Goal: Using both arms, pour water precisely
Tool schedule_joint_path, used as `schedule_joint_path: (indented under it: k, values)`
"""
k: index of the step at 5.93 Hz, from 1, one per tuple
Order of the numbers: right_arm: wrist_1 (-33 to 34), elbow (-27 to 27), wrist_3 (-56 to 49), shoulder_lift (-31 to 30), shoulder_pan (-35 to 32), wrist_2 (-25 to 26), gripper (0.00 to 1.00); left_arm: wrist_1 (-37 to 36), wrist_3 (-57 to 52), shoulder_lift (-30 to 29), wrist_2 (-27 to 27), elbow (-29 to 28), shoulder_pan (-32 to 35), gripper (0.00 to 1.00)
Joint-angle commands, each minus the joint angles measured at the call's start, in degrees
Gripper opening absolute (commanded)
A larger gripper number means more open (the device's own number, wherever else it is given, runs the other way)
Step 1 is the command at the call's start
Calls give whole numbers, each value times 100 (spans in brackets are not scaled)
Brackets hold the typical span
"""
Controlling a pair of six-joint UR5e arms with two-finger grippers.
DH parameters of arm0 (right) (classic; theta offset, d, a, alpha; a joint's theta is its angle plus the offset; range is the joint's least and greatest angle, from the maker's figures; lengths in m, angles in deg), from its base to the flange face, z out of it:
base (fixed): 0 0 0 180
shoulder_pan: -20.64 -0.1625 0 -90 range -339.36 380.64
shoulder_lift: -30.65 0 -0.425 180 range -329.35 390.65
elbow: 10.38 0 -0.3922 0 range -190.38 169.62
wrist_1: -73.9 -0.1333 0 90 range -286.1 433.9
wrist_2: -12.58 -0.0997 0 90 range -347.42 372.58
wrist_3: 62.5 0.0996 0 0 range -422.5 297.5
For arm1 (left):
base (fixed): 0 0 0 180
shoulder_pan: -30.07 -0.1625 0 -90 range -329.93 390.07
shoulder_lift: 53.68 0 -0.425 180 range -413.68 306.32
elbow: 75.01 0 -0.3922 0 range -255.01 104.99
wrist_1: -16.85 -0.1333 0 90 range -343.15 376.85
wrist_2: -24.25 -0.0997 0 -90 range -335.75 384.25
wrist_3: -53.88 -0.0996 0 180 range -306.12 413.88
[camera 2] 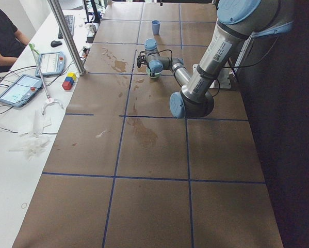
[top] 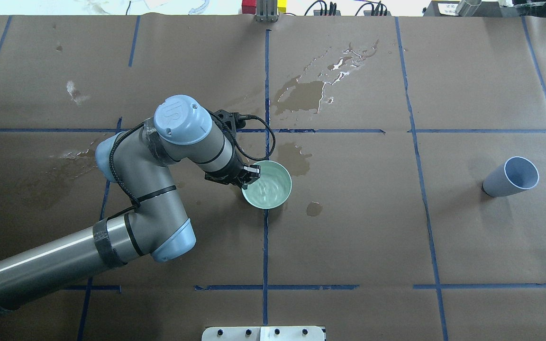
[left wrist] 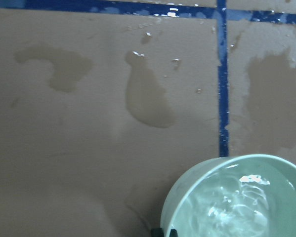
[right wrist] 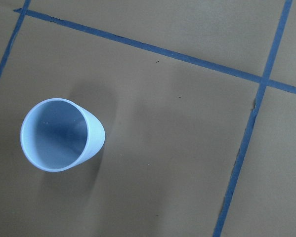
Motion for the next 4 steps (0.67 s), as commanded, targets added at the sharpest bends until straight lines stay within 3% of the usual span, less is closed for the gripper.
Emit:
schedule_joint_path:
  k: [1, 3, 4]
  values:
    - [0, -1, -2, 11, 23, -230, 100, 3, -17, -152, -114, -184, -10, 2]
    - [-18, -1, -28, 20, 23, -249, 100, 3, -26, -196, -124, -255, -10, 5]
    - [-392, 34, -2, 12, 32, -214, 100, 3, -43, -179, -124, -247, -2, 8]
